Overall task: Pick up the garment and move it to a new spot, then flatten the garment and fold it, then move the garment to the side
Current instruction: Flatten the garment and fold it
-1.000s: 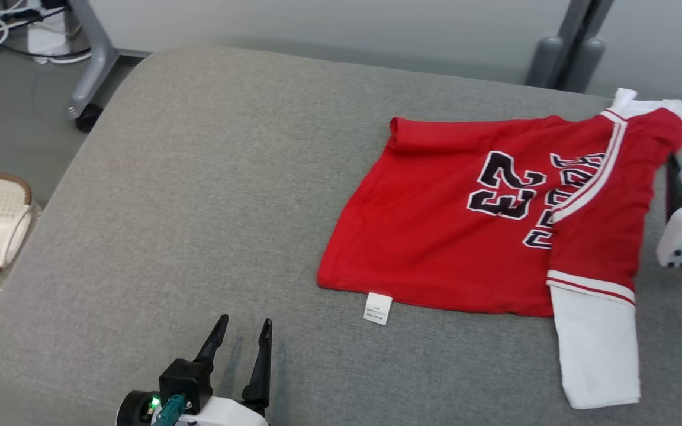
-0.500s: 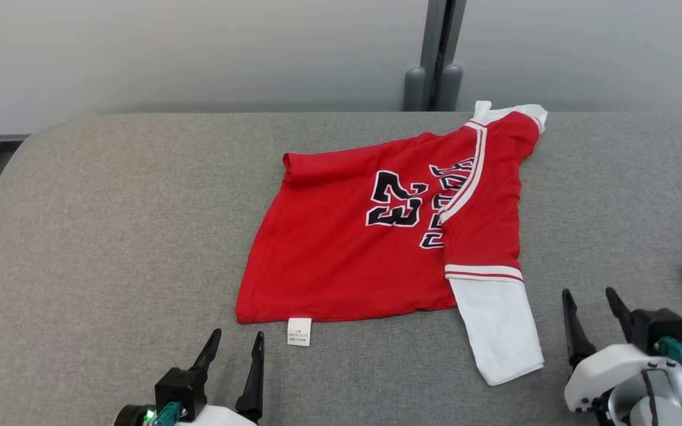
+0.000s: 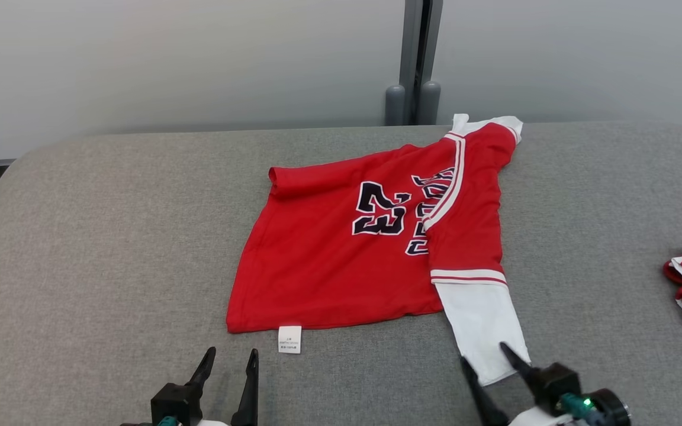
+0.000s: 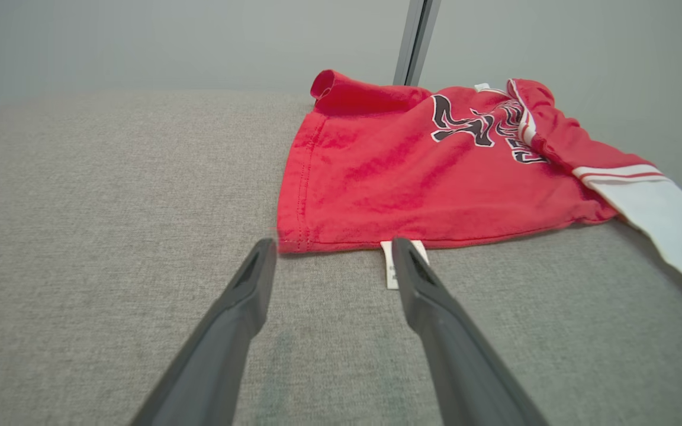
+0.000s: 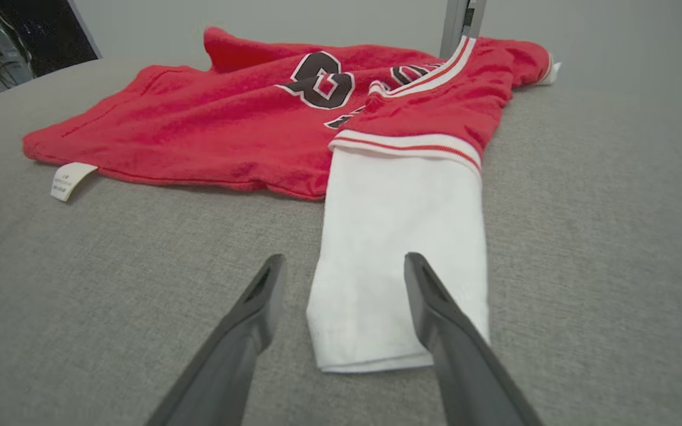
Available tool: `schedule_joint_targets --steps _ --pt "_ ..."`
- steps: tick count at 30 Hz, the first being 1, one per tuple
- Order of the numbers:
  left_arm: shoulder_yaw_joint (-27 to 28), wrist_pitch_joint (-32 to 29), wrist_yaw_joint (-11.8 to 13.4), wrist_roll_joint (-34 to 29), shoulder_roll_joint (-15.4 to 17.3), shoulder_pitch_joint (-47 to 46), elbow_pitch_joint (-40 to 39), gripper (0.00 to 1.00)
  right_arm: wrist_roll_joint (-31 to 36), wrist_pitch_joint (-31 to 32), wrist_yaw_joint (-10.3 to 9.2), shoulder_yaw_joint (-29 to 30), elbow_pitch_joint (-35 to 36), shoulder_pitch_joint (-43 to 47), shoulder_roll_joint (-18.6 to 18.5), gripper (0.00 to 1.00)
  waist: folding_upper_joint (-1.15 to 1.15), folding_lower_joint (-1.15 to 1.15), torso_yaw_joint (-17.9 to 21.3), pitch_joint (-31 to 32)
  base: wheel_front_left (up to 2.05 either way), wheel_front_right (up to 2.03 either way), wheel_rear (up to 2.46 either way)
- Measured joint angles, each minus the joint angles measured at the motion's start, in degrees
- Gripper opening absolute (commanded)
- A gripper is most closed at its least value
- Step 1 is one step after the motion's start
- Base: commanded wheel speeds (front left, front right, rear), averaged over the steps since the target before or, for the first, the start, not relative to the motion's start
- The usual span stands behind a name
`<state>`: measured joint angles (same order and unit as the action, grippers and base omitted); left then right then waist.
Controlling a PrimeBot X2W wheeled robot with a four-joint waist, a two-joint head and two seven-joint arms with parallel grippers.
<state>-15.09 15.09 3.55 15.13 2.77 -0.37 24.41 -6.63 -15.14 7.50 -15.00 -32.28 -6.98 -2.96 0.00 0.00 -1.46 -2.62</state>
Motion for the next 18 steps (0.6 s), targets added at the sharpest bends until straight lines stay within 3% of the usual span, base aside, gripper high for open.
schedule_joint_targets --steps 4,9,10,12,18 --pt "-0.1 0.0 -0.3 -0.1 0.0 0.0 0.0 1.00 0.7 0.0 0.00 -3.4 -4.0 -0.2 0.0 1.00 0.00 0.00 -0.9 -0.6 0.00 0.00 0.00" --pt "0.2 0.0 -0.5 -0.6 0.0 -0.2 0.1 1.00 1.7 0.0 0.00 -2.5 -9.8 -2.9 -0.1 0.98 0.00 0.00 -2.4 -1.4 0.00 0.00 0.00" --pt "0.3 0.0 -0.5 -0.8 0.0 -0.2 0.1 1.00 1.8 -0.1 0.00 -2.4 -10.7 -3.5 0.0 0.48 0.00 0.00 -2.7 -1.5 0.00 0.00 0.00" --pt "0.8 0.0 -0.6 -1.0 0.0 -0.2 0.2 1.00 1.7 -0.1 0.00 -1.9 -11.5 -4.2 0.0 0.00 0.00 0.00 -3.1 -1.7 0.00 0.00 0.00" --pt "1.7 0.0 -0.7 -1.1 0.0 0.6 0.0 1.00 -1.3 0.0 0.00 1.4 -6.0 -4.4 0.1 0.00 0.00 0.00 -2.2 -0.8 0.00 0.00 0.00"
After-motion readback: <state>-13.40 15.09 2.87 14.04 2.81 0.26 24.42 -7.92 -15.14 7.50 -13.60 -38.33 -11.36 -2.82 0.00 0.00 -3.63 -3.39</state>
